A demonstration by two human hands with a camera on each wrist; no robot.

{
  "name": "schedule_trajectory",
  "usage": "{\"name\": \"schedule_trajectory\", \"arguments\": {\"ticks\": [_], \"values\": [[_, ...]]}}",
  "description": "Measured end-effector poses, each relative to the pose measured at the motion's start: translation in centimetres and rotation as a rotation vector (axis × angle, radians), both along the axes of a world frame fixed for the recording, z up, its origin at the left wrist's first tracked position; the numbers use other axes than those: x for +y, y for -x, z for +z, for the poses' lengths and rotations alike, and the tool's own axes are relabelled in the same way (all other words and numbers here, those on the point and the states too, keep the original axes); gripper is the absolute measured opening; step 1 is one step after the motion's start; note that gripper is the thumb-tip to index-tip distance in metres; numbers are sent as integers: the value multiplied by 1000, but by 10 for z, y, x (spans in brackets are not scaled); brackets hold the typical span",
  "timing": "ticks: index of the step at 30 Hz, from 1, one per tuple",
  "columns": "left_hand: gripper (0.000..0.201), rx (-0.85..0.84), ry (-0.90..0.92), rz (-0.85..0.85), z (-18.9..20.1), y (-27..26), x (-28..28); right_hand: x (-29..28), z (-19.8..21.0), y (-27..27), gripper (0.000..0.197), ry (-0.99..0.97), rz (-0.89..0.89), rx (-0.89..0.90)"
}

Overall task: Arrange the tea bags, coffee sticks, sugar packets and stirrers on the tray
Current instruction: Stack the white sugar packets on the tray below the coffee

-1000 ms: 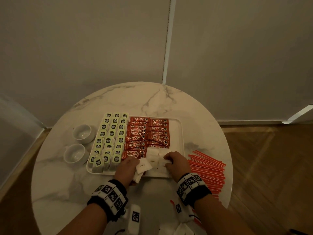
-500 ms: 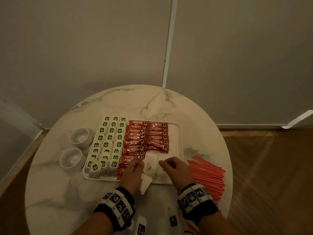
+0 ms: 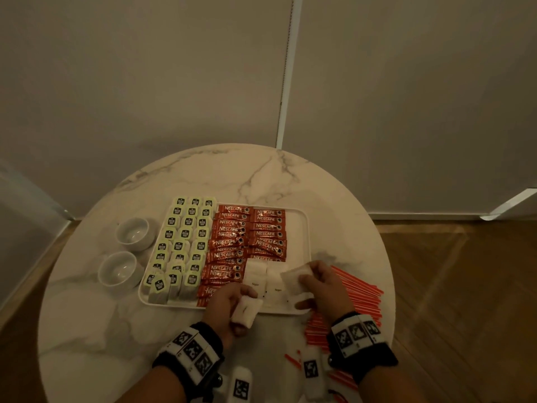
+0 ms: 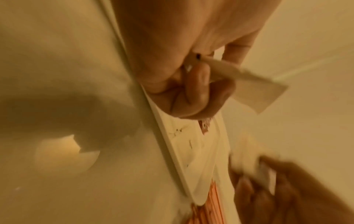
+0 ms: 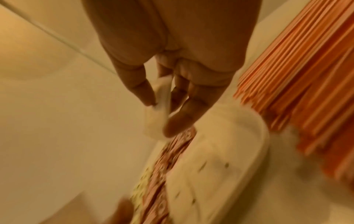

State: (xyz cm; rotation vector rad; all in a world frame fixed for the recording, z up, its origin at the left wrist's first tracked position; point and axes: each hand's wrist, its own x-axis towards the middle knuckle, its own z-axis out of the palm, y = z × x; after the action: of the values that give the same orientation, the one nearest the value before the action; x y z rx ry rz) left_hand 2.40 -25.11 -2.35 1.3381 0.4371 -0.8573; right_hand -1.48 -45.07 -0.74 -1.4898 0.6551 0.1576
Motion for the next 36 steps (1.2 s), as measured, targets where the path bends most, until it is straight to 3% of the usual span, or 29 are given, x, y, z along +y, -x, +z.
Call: {"name": "schedule_trajectory", "arguments": {"ticks": [2, 5, 14, 24, 32, 36], "values": [[17, -12, -13, 27, -1, -4, 6, -11, -5, -3, 12, 188, 74, 33], [8, -147, -89, 2, 1, -10, 10, -12, -15, -7, 25, 450, 287, 49], [7, -335, -426, -94, -6, -10, 3, 22, -33, -13, 39, 607, 446, 82], [6, -289, -420, -46, -12, -1, -10, 31, -48, -14, 42, 759, 466, 22], [5, -483, -689, -177, -25, -4, -9, 31, -56, -11, 42, 851, 463, -48], [26, -753, -812, -382, -23, -3, -3, 28, -52, -7, 42, 899, 475, -58]]}}
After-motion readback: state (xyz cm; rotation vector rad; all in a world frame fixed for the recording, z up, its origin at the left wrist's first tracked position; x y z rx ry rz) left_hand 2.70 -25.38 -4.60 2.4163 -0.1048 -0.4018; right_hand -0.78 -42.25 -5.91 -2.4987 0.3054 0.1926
